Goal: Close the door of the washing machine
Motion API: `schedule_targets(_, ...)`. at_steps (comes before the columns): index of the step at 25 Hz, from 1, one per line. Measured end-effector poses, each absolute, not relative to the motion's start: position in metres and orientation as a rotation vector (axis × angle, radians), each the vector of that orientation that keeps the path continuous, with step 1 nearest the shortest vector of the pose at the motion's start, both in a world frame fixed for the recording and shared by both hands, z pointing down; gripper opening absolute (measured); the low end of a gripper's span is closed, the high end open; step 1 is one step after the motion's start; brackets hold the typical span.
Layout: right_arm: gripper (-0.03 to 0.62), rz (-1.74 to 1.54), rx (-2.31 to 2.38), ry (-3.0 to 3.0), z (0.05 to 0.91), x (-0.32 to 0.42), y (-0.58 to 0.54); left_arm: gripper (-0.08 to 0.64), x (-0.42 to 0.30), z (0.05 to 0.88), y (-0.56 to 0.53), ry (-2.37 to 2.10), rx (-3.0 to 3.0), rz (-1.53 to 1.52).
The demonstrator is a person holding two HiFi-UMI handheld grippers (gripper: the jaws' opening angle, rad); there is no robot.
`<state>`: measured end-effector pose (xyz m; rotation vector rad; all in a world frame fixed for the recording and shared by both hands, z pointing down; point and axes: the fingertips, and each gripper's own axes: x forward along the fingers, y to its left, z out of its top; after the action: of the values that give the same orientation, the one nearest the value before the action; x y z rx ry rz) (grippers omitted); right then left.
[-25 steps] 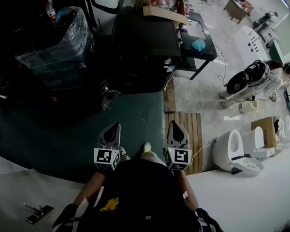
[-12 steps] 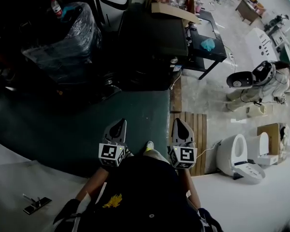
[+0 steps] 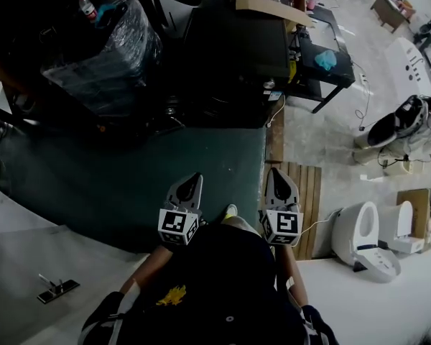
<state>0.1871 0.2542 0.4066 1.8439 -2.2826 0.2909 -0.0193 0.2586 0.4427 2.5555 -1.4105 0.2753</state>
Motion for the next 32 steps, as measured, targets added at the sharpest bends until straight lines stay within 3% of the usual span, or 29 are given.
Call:
schedule_targets(17, 0.026, 0.345, 1.749, -2.365, 0.424, 0.229, 0.211, 0.017, 0.013, 0.438, 0.225, -1.532, 2.479, 0.335)
schedule_targets(32, 0.026, 0.279, 1.585, -2.41, 0.419, 0.174, 0.134, 0.017, -0.031, 0.443, 0.161, -1.596, 2.42, 0.282)
